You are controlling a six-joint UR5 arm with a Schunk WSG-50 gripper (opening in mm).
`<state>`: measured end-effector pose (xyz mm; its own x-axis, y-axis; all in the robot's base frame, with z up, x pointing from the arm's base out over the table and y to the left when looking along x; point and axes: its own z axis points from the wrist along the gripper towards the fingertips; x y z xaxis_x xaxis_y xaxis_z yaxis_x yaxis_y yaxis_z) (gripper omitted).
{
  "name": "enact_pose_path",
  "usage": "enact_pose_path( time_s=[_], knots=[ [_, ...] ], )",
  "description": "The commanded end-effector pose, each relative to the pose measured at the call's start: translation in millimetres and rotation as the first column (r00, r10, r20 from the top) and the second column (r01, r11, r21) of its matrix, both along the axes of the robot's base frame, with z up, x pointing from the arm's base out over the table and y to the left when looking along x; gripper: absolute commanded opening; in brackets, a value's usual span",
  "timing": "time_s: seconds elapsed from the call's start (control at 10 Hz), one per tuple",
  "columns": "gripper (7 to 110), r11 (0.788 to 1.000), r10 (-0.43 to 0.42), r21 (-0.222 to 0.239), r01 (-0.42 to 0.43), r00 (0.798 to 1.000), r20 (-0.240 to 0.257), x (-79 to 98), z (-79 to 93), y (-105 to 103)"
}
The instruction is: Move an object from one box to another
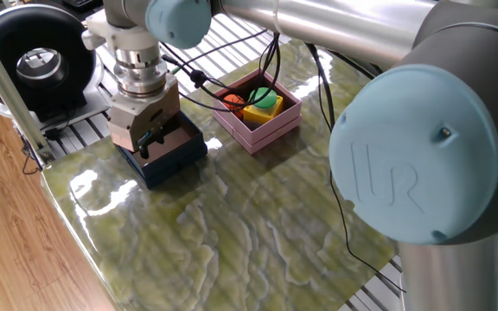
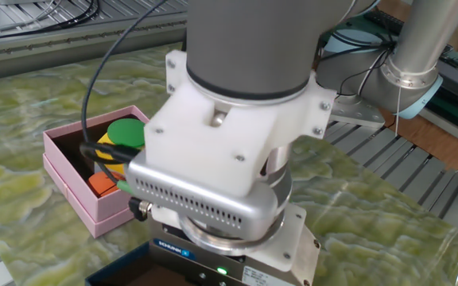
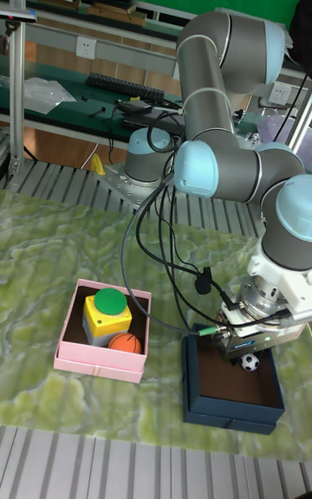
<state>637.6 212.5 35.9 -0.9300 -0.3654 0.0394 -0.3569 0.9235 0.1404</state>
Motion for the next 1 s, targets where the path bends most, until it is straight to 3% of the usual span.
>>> enact_pose_path(
  time_s=[0.0, 0.4, 0.9],
  knots=[
    [44, 0.999, 0.004, 0.035, -0.003, 1.0, -0.012, -7.1, -3.9, 9.5],
    [44, 0.998, 0.011, 0.054, -0.01, 1.0, -0.015, -10.8, -5.4, 13.3],
    [44, 1.0, 0.012, 0.019, -0.012, 1.0, -0.02, -11.7, -5.0, 4.7]
  ],
)
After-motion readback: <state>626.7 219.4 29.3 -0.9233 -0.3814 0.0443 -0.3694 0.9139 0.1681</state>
